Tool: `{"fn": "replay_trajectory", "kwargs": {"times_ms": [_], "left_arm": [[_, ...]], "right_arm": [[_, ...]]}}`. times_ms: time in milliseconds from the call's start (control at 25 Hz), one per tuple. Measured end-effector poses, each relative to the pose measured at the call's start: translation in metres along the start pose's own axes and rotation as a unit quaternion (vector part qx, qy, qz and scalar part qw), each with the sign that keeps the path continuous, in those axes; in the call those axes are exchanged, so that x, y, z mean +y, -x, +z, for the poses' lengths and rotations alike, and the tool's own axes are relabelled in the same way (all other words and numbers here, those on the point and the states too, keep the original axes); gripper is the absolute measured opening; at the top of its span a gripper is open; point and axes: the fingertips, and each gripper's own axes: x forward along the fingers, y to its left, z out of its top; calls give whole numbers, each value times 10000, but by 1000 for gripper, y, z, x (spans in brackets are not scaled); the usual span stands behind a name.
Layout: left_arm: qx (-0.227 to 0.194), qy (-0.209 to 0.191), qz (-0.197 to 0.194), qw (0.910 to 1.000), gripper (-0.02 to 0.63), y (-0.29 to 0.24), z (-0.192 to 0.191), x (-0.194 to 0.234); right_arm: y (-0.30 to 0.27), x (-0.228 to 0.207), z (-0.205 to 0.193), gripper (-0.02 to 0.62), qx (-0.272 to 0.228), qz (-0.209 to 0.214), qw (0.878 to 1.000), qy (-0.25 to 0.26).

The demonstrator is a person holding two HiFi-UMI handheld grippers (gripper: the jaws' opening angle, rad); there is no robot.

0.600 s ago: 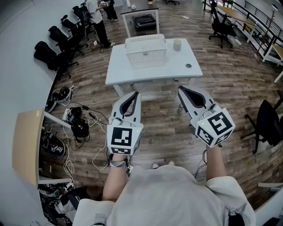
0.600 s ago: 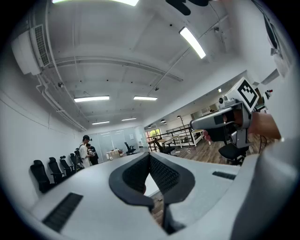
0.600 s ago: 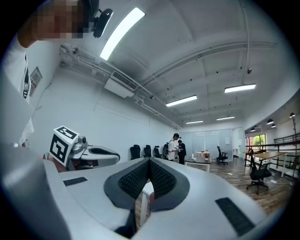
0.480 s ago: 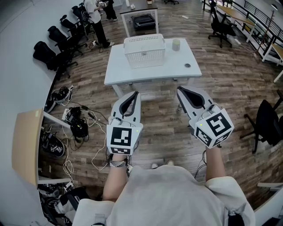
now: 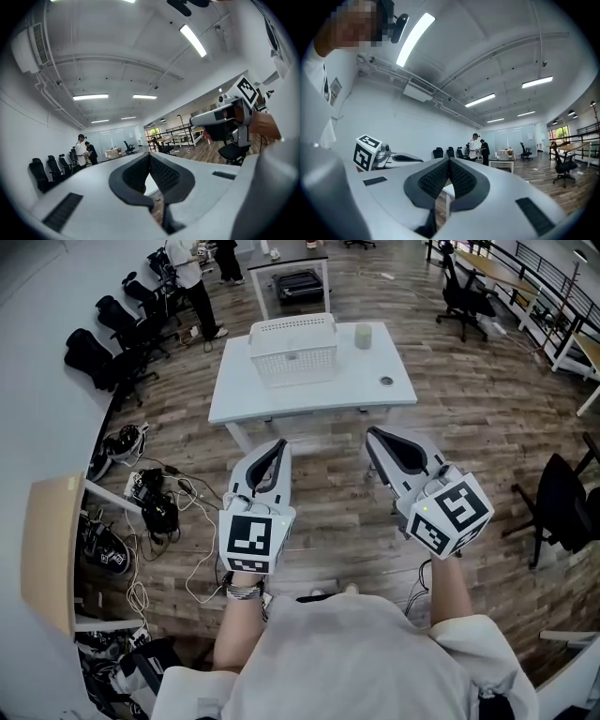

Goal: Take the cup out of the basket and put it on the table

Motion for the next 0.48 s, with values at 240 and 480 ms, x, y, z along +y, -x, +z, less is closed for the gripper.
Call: {"fn": "replay_trajectory", "kwargs": {"times_ms": [240, 480], "left_arm": [[93, 46, -31, 9999, 0, -10, -8, -16], [177, 117, -10, 9998, 0, -35, -21, 0]], "right_arm": [[2, -9, -7, 17, 77, 297, 9993, -214], [-21, -26, -13, 17, 85, 506, 9981, -353]]}}
